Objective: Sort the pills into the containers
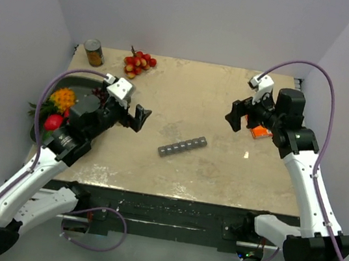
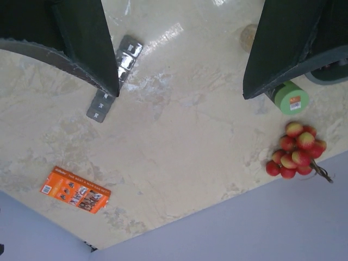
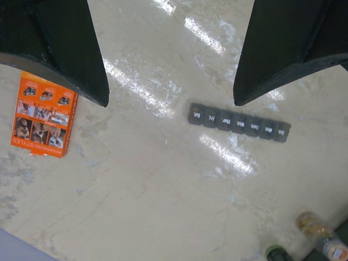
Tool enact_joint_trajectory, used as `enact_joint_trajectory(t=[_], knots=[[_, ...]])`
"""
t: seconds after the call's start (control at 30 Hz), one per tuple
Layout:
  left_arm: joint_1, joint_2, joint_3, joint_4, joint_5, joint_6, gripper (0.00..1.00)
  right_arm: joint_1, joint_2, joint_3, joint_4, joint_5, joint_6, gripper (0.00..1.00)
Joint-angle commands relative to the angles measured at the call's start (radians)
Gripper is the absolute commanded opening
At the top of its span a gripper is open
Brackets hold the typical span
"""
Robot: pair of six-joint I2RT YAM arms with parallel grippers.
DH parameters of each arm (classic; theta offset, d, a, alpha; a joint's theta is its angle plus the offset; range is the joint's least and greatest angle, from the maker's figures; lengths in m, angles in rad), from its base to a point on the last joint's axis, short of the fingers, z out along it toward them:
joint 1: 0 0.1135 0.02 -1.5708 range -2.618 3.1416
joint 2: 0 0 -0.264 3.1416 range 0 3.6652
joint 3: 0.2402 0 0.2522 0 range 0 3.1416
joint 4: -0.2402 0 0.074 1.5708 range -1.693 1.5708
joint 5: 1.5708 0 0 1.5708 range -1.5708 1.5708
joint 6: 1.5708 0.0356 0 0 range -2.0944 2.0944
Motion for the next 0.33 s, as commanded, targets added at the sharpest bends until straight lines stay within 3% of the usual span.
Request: enact_joint_trajectory(t=[0.0,0.3], knots=[[0.005,-0.045,0.033,-0.147,-0.026,-0.122,0.99,-0.026,-0.027,0.088,0.068,0.134,0.21,0.99],[0.005,-0.113,0.066,-0.219,-0.059,-0.128,0.99,-0.048,-0.065,0.057,0.085,0.14,0.141,0.99]])
